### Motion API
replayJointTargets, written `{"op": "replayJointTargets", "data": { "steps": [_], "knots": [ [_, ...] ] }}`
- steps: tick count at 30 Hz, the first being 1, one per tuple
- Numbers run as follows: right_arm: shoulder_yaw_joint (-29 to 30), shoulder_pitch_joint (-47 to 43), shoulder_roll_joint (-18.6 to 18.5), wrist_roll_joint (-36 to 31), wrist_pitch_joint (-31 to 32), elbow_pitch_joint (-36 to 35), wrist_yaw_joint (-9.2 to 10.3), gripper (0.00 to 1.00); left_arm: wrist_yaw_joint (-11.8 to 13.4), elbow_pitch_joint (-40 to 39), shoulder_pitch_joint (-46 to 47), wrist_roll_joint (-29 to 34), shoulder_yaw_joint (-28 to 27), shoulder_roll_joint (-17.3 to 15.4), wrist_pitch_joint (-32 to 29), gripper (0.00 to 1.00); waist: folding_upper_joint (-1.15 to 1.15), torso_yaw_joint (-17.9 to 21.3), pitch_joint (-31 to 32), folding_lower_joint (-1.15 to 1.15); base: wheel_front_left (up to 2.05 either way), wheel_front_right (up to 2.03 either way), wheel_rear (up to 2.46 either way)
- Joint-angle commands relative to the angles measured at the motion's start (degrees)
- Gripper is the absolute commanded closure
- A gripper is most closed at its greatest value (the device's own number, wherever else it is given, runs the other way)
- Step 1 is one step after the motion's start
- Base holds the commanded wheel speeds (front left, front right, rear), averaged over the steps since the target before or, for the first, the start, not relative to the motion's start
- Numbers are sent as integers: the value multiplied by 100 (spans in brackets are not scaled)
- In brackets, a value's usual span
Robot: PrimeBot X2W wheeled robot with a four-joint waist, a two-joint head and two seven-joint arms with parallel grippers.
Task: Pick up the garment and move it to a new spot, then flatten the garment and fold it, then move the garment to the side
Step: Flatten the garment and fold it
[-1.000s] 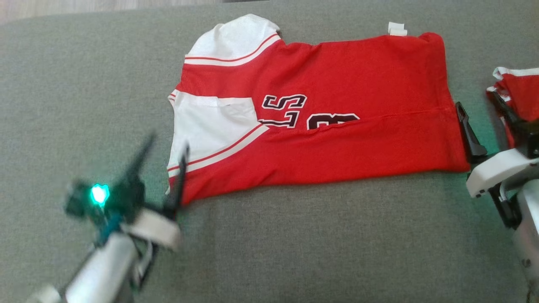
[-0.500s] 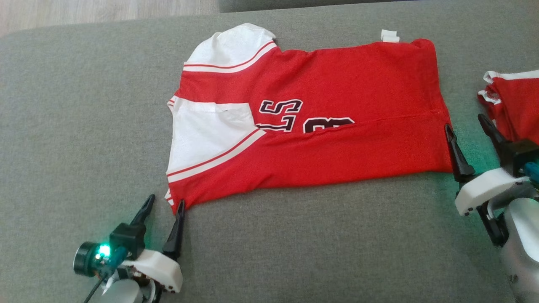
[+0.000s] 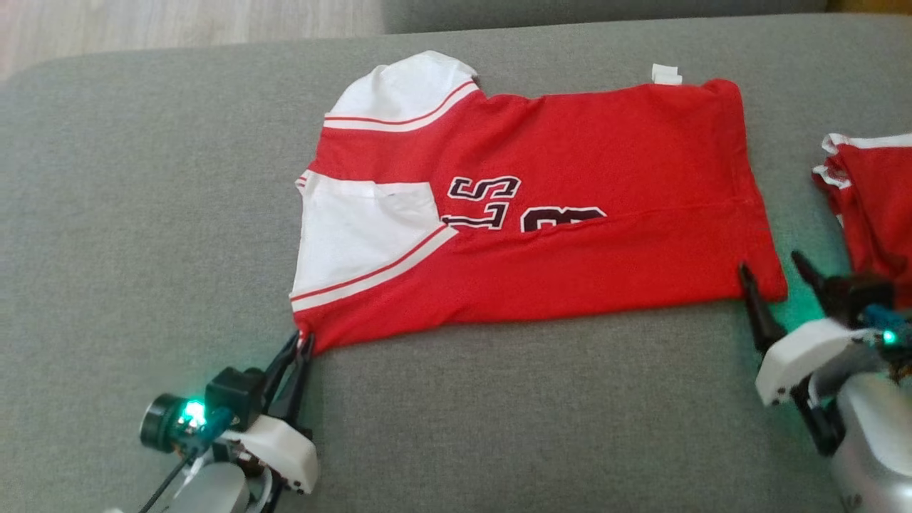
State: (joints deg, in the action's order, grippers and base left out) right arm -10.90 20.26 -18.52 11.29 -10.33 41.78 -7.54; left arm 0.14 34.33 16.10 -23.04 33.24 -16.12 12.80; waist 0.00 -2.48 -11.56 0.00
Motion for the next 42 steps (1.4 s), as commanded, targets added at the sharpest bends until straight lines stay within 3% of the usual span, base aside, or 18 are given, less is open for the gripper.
{"op": "replayJointTargets", "data": {
  "steps": [1, 7, 8, 9, 10, 19, 28, 38, 39, 40, 41, 42],
  "knots": [
    [-81, -32, -59, 42, 51, -92, 5, 0, 87, -147, 87, 32, -231, -241, 83, 100, 0, -27, 29, 0, 0, 0, 0],
    [-113, -92, 34, 380, 665, 86, 5, 0, 151, -509, 92, 108, -228, -470, 37, 100, 0, -67, 89, 0, 0, 0, 0],
    [-137, -81, 35, 429, 770, 99, 5, 22, 171, -573, 83, 113, -228, -497, 10, 100, 0, -57, 92, 0, 0, 0, 0],
    [-163, -67, 40, 502, 870, 108, 5, 66, 193, -634, 68, 119, -225, -524, -21, 100, 0, -46, 93, 0, 0, 0, 0],
    [-184, -59, 49, 604, 992, 125, 5, 100, 212, -689, 49, 120, -223, -547, -52, 100, 0, -35, 95, 0, 0, 0, 0],
    [-533, -383, -353, 1262, 1402, -307, 5, 100, 357, -1352, -464, 26, -160, -760, -410, 100, 0, 34, 305, 0, 0, 0, 0],
    [-584, -1381, -847, 1624, 1470, -1022, 5, 100, 753, -2554, -1694, -113, -104, -1133, -800, 100, 0, 32, 674, 0, 0, 0, 0],
    [-104, -2410, -800, 1542, 1900, -2021, 5, 100, 893, -3308, -2270, -212, -7, -1341, -1061, 100, 0, 43, 784, 0, 0, 0, 0],
    [-63, -2454, -775, 1521, 1944, -2093, 5, 91, 902, -3330, -2269, -215, -1, -1346, -1090, 100, 0, 47, 792, 0, 0, 0, 0],
    [-23, -2489, -752, 1492, 1982, -2152, 5, 51, 908, -3343, -2259, -219, 2, -1347, -1115, 100, 0, 51, 799, 0, 0, 0, 0],
    [31, -2515, -738, 1435, 2010, -2200, 5, 0, 910, -3354, -2242, -220, 6, -1347, -1134, 86, 0, 58, 803, 0, 0, 0, 0],
    [99, -2536, -719, 1374, 2040, -2237, 5, 0, 922, -3371, -2215, -234, -9, -1331, -1133, 47, 0, 62, 804, 0, 0, 0, 0]
  ]
}}
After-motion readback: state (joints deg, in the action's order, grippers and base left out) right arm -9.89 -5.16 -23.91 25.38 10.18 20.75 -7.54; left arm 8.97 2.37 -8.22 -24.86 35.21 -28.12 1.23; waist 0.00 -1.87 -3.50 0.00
